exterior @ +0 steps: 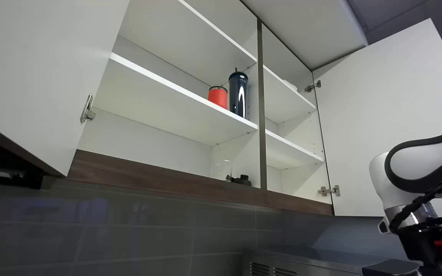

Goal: Pick up the takeaway food container and put it into the cupboard

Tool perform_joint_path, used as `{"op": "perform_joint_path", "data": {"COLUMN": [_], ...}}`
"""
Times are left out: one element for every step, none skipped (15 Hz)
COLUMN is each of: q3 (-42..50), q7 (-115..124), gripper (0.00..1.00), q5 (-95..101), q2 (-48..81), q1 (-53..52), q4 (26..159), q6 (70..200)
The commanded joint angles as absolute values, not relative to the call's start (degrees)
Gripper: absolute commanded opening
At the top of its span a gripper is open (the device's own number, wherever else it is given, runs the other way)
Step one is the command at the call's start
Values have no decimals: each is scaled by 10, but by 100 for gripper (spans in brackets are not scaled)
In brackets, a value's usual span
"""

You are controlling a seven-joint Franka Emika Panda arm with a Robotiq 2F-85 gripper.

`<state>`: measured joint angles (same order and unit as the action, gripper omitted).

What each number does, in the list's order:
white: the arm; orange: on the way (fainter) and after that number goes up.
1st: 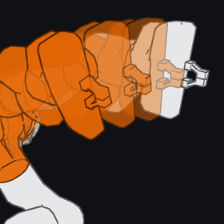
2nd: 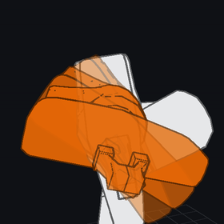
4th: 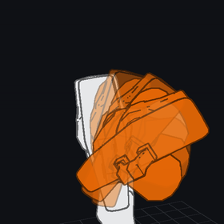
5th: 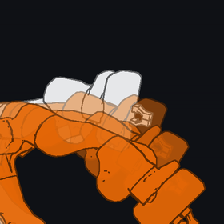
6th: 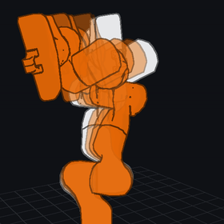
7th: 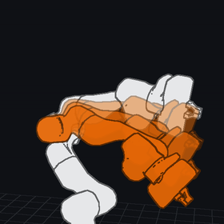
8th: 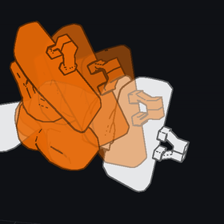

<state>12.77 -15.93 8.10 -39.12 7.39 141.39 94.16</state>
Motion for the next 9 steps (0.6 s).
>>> {"op": "perform_joint_path", "data": {"q3": [129, 129, 129, 129, 129, 129, 129, 129, 130], "q7": [-159, -159, -159, -159, -159, -159, -159, -159, -164], "gripper": [100, 100, 100, 100, 100, 100, 100, 100, 100], "q5": [81, 81, 81, 81, 81, 81, 81, 81, 76], "q2": [-391, -391, -391, -391, -391, -391, -391, -391, -393], "q1": [72, 72, 72, 72, 72, 72, 72, 72, 68], "q4": [1413, 1413, 1413, 1413, 1413, 1413, 1413, 1413, 1422], "q6": [940, 940, 940, 940, 940, 940, 940, 940, 944]}}
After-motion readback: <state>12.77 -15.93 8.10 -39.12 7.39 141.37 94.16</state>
